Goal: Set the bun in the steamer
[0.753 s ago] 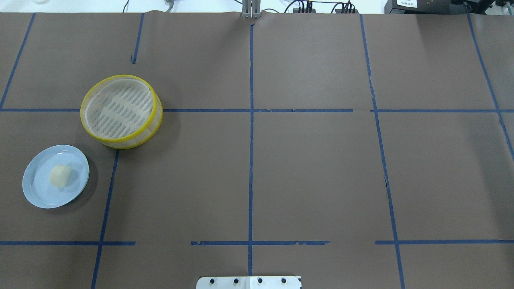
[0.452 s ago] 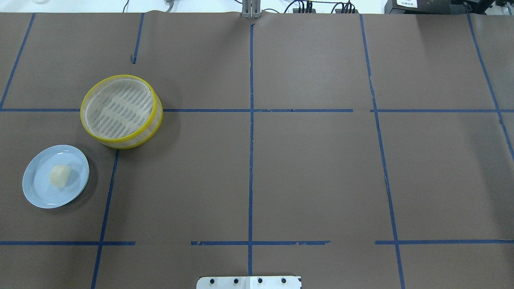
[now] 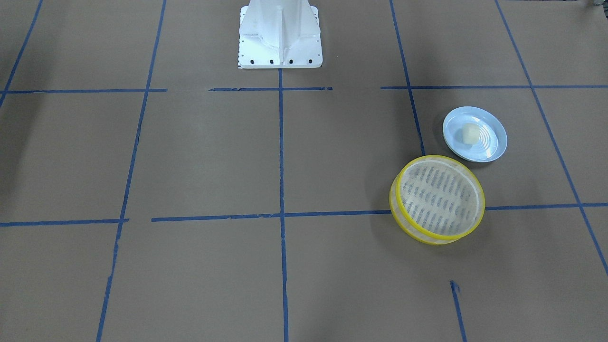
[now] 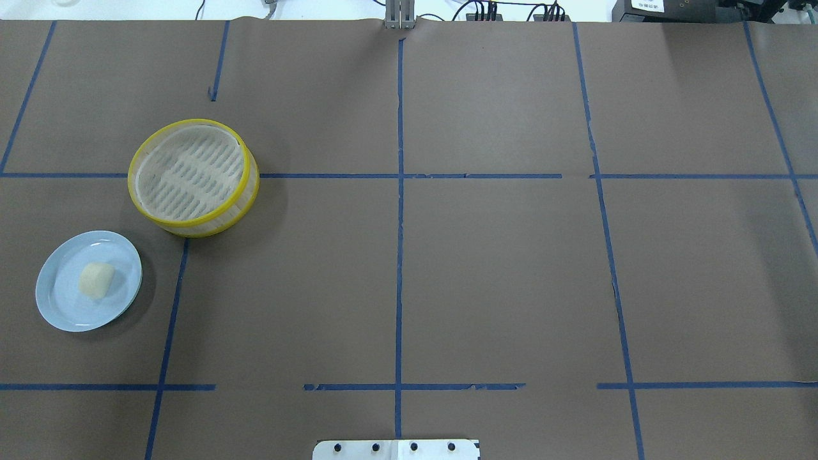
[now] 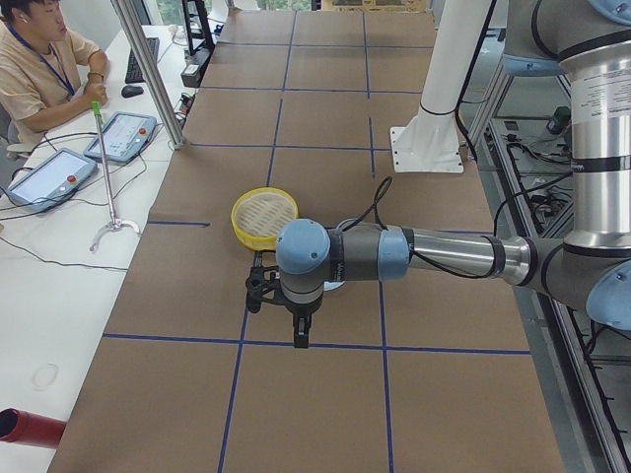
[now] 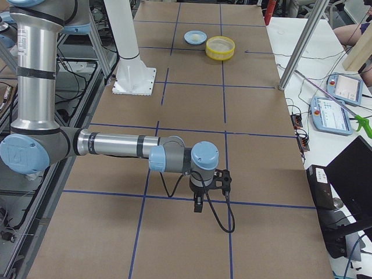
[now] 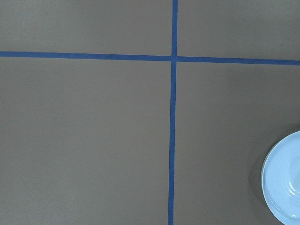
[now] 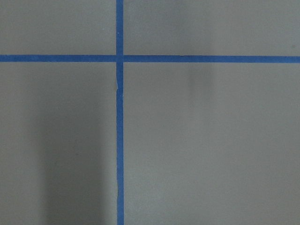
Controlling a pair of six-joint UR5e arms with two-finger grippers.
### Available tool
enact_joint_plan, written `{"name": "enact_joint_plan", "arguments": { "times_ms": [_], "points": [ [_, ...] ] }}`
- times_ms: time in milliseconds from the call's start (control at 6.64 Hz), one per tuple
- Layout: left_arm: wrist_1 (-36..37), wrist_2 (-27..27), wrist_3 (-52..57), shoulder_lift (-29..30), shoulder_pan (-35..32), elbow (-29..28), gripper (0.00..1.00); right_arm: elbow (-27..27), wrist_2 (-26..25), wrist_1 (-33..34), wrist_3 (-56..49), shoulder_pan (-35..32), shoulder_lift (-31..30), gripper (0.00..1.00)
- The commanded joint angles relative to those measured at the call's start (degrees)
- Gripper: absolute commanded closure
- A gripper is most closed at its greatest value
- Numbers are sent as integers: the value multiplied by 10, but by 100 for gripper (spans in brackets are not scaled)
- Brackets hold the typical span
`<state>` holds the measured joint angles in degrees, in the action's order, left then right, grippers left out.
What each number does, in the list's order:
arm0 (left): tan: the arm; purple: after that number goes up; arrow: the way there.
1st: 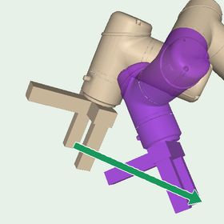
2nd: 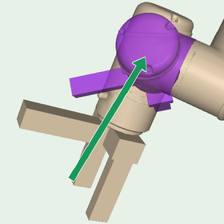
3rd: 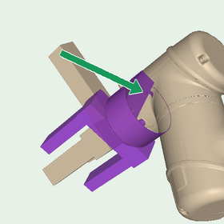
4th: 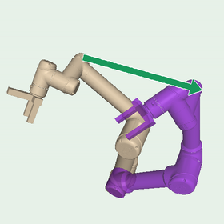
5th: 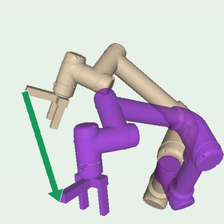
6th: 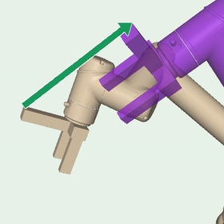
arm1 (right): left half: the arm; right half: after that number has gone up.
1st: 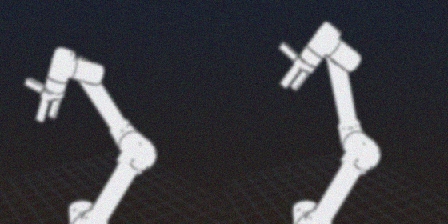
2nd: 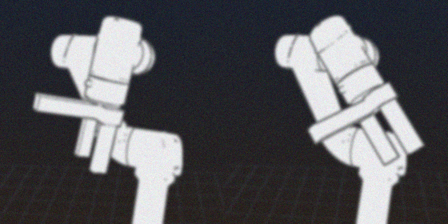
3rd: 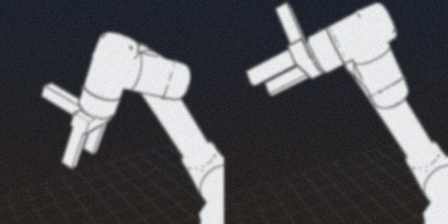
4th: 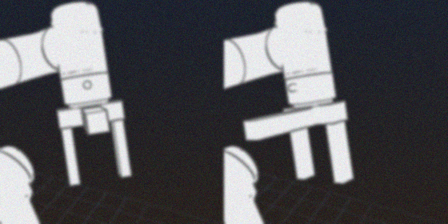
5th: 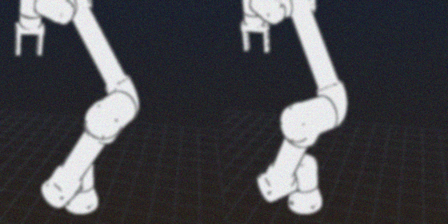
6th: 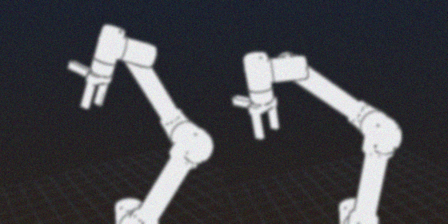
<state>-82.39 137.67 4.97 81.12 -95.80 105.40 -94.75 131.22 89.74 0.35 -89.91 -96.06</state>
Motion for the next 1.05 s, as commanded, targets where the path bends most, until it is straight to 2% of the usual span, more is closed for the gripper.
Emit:
{"name": "enact_joint_plan", "arguments": {
  "times_ms": [0, 151, 452, 602, 753, 903],
  "points": [
    [-65, -1, 1, -4, 0, -18, 0, 0, 0, 0, 0, 0, 0, 0],
    [-114, 4, 0, -3, 8, -35, 0, 0, 0, 0, 0, 0, 0, 0],
    [-192, 1, -6, -2, 90, -38, 0, 0, 0, 0, 0, 0, 0, 0],
    [-238, 1, -67, -2, 118, -40, 0, 0, 0, 0, 0, 0, 0, 0],
    [-302, -1, -165, 0, 198, -40, 0, 0, 0, 0, 0, 0, 0, 0],
    [-362, -3, -275, 3, 243, -44, 0, 0, 0, 0, 0, 0, 0, 0]
  ]
}}
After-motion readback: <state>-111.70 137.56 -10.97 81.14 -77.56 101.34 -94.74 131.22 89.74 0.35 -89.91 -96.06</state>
